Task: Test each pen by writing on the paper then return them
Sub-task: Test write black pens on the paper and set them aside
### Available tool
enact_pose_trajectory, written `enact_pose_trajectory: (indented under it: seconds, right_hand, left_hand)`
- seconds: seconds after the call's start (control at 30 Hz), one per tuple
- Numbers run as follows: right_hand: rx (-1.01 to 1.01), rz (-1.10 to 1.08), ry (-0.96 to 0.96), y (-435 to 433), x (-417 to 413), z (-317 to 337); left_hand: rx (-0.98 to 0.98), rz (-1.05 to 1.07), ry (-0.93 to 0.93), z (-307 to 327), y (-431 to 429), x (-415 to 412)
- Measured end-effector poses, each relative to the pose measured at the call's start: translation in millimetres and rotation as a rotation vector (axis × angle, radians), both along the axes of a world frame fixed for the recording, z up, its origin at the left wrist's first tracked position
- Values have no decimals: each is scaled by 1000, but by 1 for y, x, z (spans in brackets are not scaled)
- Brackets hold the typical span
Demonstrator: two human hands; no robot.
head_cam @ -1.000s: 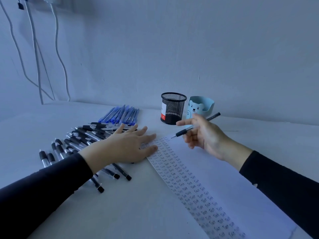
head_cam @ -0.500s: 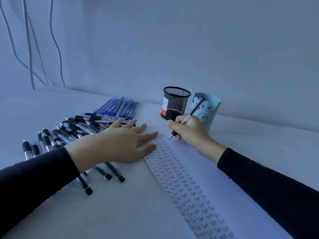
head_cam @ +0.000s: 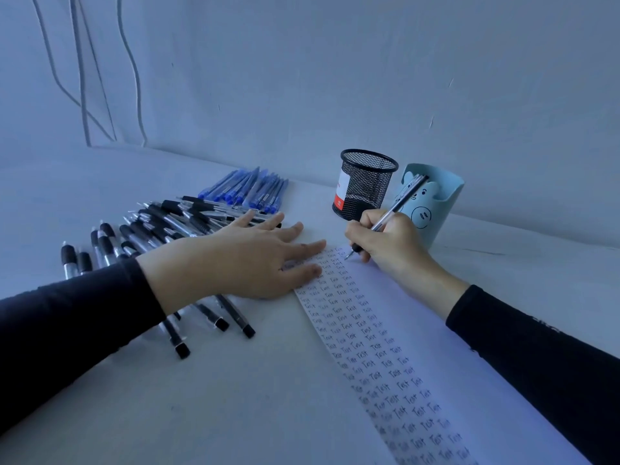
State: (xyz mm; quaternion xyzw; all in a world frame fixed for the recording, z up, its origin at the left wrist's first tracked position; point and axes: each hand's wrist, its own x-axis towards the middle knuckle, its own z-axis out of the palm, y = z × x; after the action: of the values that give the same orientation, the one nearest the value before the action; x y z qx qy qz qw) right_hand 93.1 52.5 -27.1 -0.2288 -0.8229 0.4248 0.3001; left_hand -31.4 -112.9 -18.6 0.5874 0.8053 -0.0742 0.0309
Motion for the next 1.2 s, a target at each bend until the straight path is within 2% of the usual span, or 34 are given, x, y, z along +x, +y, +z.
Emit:
enact_pose_trajectory:
  seconds: [1.2]
  right_hand:
    - [14,1,-3,7,-3,-5]
  left_hand:
    - [-9,-5,10,-1,1,-2]
